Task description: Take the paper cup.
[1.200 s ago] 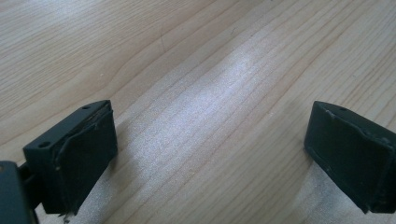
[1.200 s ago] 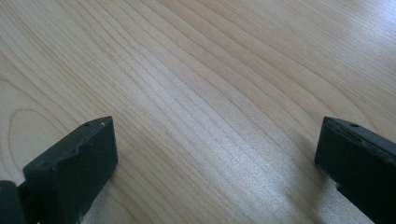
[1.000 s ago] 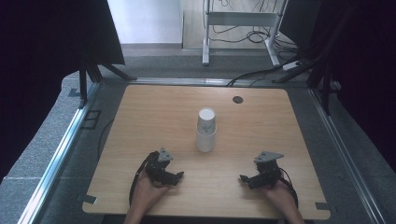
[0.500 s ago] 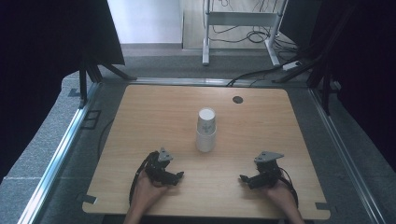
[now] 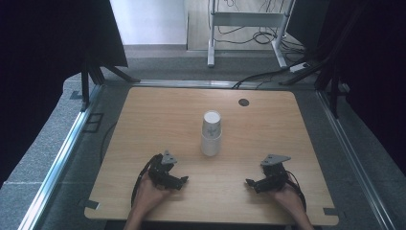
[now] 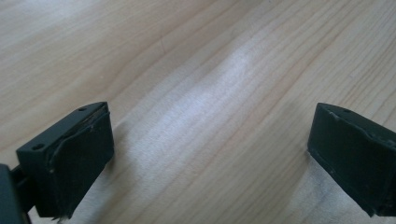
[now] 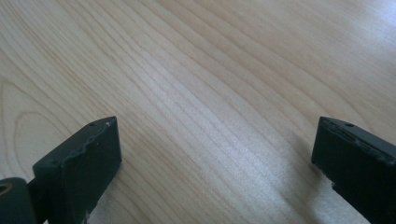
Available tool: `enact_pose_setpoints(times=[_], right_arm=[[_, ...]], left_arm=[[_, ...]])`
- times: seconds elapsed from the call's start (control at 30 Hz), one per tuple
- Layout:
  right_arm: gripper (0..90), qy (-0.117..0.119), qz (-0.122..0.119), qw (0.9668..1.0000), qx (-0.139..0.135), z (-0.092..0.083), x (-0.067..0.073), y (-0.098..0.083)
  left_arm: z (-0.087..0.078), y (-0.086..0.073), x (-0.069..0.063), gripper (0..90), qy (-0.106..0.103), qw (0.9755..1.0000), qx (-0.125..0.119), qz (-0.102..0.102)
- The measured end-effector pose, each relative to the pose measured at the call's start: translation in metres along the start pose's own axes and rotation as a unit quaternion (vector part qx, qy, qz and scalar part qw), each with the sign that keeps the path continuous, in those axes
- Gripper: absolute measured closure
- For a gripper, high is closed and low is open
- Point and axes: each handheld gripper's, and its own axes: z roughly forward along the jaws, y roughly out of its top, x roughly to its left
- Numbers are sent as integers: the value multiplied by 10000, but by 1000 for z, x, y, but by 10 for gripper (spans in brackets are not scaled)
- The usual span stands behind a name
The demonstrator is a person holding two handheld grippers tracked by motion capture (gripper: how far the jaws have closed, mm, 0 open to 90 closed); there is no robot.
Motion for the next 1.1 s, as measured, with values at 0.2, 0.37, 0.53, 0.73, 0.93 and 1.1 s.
enact_pose_setpoints(times=[0.2,0.37,0.53,0.73,0.93,1.1], right_arm=[[17,104,-66,9998,-177,-9,-2,11],[31,265,-87,9992,-269,-14,-3,20],[50,376,-116,9986,-356,-19,-5,33],[49,532,-132,9976,-426,-22,-7,45],[64,529,-241,9973,-441,-23,-7,56],[75,591,-288,9967,-471,-23,-7,67]], left_arm=[[-7,13,2,7,-122,9997,-199,63],[-9,25,4,1,-272,9991,-309,103],[-10,43,6,10,-419,9979,-453,175],[-8,56,8,26,-523,9970,-488,288],[-6,67,9,33,-572,9961,-514,436],[-4,74,11,40,-601,9955,-547,481]])
